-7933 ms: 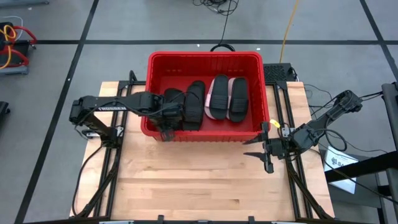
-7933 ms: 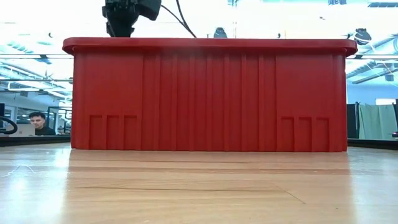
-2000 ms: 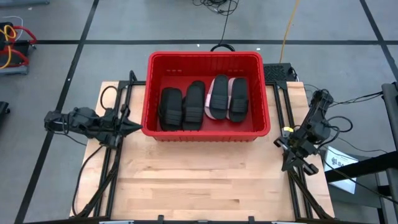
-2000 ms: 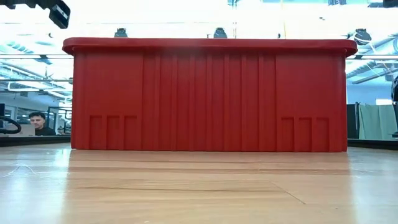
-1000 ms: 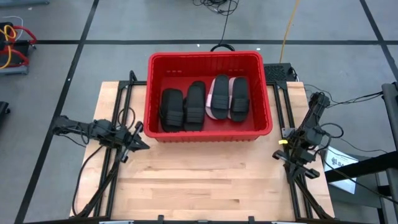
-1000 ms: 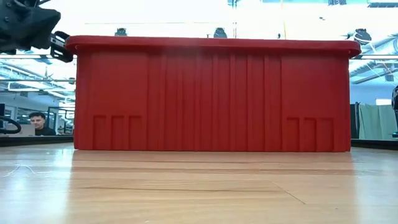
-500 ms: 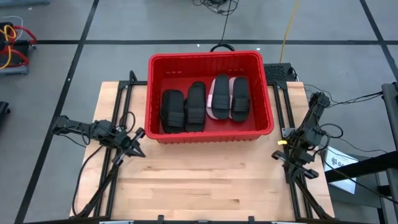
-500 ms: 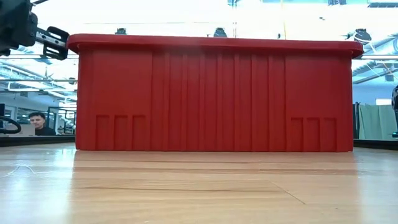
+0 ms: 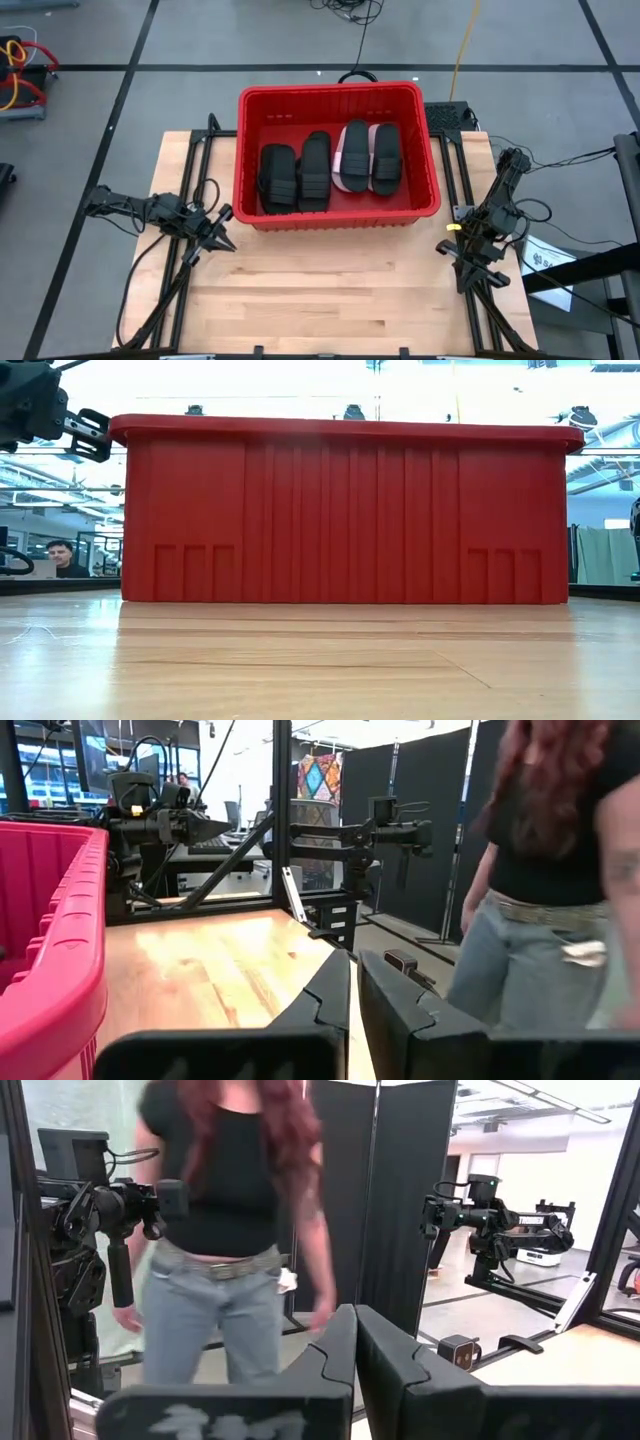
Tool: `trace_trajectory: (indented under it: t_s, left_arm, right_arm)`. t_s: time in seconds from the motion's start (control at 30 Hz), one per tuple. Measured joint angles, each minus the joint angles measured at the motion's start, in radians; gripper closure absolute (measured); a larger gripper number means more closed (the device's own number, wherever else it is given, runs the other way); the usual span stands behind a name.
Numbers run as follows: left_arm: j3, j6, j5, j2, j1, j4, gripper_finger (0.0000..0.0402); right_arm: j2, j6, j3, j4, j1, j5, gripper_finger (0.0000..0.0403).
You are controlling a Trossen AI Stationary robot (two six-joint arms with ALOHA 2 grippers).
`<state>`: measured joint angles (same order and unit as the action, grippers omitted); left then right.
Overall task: Pick and place slides into bin
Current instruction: Return to Home Position
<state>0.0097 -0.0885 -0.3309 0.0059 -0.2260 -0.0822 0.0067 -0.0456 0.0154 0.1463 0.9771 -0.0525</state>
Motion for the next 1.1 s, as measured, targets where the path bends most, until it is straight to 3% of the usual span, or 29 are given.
trace_trajectory:
  t_s: [0.3, 0.63, 1.1]
  left_arm:
    - [0.0, -0.001, 0.0, 0.0, 0.0, 0.0, 0.04]
    - [0.0, -0.002, 0.001, 0.0, 0.0, 0.0, 0.0376]
    - [0.001, -0.002, 0.001, 0.0, 0.0, 0.0, 0.0376]
  right_arm:
    - [0.0, 0.0, 0.0, 0.0, 0.0, 0.0, 0.0403]
    - [0.0, 0.0, 0.0, 0.0, 0.0, 0.0, 0.0403]
    - [0.0, 0.0, -0.001, 0.0, 0.0, 0.0, 0.0403]
